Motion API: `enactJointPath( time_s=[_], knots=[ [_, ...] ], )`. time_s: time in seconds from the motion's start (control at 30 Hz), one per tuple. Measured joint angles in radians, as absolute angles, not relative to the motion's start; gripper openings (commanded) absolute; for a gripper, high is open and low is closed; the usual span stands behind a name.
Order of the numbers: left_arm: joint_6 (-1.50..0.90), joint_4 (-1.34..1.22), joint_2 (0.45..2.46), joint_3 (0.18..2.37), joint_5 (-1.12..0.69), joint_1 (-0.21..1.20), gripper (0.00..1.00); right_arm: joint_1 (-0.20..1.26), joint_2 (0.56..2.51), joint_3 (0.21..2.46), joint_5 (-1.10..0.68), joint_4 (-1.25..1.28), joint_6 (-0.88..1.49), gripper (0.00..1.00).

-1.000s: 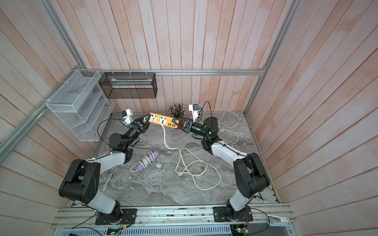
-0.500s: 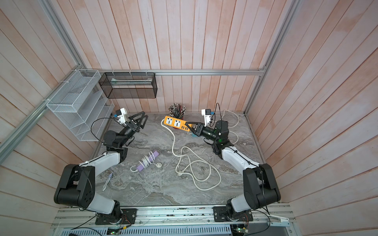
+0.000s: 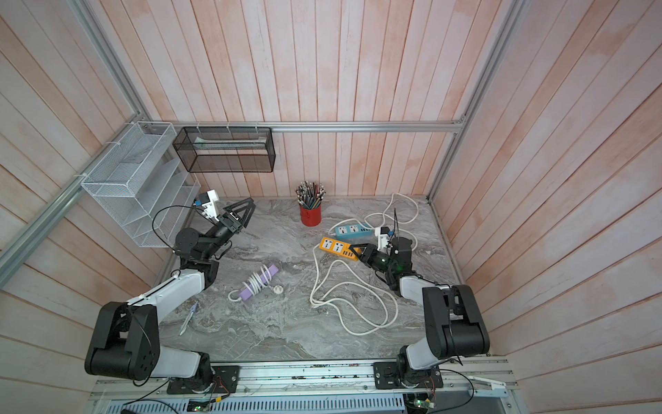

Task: Unwrap the cord wrapped around the power strip
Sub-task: Place the power strip at the center of the board.

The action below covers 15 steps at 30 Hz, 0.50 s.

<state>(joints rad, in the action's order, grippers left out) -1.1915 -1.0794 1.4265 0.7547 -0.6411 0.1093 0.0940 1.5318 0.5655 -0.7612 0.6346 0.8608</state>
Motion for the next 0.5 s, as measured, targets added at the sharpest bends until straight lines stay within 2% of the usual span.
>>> enactJointPath(
  time_s=[0.4,0.5],
  knots=[
    [-1.188,-1.069,1.419,0.738,-0.650,0.093,1.00,-0.007,1.696,0.585,-0.750,0.668,0.838,0.00],
    [-1.188,-1.069,1.418,0.735,-0.651,0.091,1.00,-0.022,1.705,0.606,-0.716,0.674,0.814,0.23]
  ],
)
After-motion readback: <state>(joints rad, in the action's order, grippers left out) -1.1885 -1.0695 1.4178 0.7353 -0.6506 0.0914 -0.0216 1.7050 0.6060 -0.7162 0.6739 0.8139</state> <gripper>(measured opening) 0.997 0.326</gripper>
